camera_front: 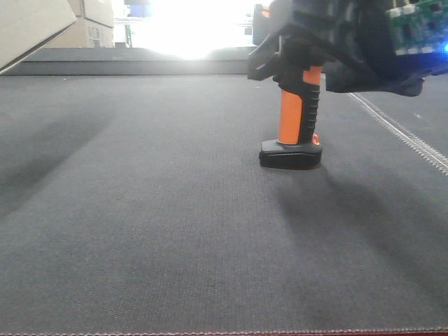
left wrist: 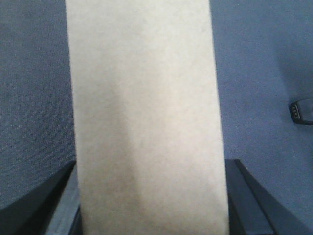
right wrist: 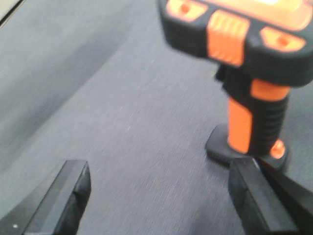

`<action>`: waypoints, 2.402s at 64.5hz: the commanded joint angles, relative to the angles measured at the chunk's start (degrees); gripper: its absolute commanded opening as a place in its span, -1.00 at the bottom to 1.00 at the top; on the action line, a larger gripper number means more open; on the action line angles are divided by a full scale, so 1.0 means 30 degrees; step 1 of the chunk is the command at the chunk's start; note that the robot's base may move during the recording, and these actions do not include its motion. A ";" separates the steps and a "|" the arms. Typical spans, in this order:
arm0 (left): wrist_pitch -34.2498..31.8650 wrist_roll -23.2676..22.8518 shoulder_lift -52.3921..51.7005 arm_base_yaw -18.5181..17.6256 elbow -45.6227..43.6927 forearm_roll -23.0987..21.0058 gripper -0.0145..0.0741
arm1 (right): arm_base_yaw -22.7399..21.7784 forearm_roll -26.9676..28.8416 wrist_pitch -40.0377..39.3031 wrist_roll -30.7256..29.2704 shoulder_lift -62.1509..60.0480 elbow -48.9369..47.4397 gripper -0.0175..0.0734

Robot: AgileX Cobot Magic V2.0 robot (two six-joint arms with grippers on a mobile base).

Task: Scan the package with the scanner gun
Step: 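Grasp the orange scanner gun's handle with the right gripper, then lift the scanner gun off the belt with the right gripper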

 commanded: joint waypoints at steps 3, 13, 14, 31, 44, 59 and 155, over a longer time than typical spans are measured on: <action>-0.0183 -0.0190 -0.0272 -0.0093 -0.0143 -0.0465 -0.92 | -0.0729 0.0711 -0.1022 0.0000 0.0310 -0.0154 0.41; -0.0183 -0.0190 -0.0272 -0.0093 -0.0143 -0.0600 -0.92 | -0.1664 0.0779 -0.2183 0.0000 0.0898 -0.0154 0.41; -0.0183 -0.0190 -0.0272 -0.0093 -0.0143 -0.0632 -0.92 | -0.1665 0.0776 -0.2430 0.0000 0.0972 -0.0154 0.42; -0.0183 -0.0190 -0.0272 -0.0127 -0.0143 -0.0878 -0.92 | -0.0813 0.0776 -0.5595 0.0000 0.2728 -0.0154 0.65; -0.0183 -0.0190 -0.0281 -0.0388 -0.0143 -0.0907 -0.92 | -0.0417 0.1842 -0.7528 0.0000 0.4306 -0.0154 0.64; -0.0183 -0.0190 -0.0281 -0.1134 -0.0143 -0.0715 -0.92 | -0.0315 0.3587 -1.0191 0.0000 0.5830 -0.0200 0.64; -0.0183 -0.0190 -0.0281 -0.1259 -0.0109 -0.0571 -0.92 | 0.0676 0.6788 -1.2042 0.0000 0.8699 -0.3232 0.64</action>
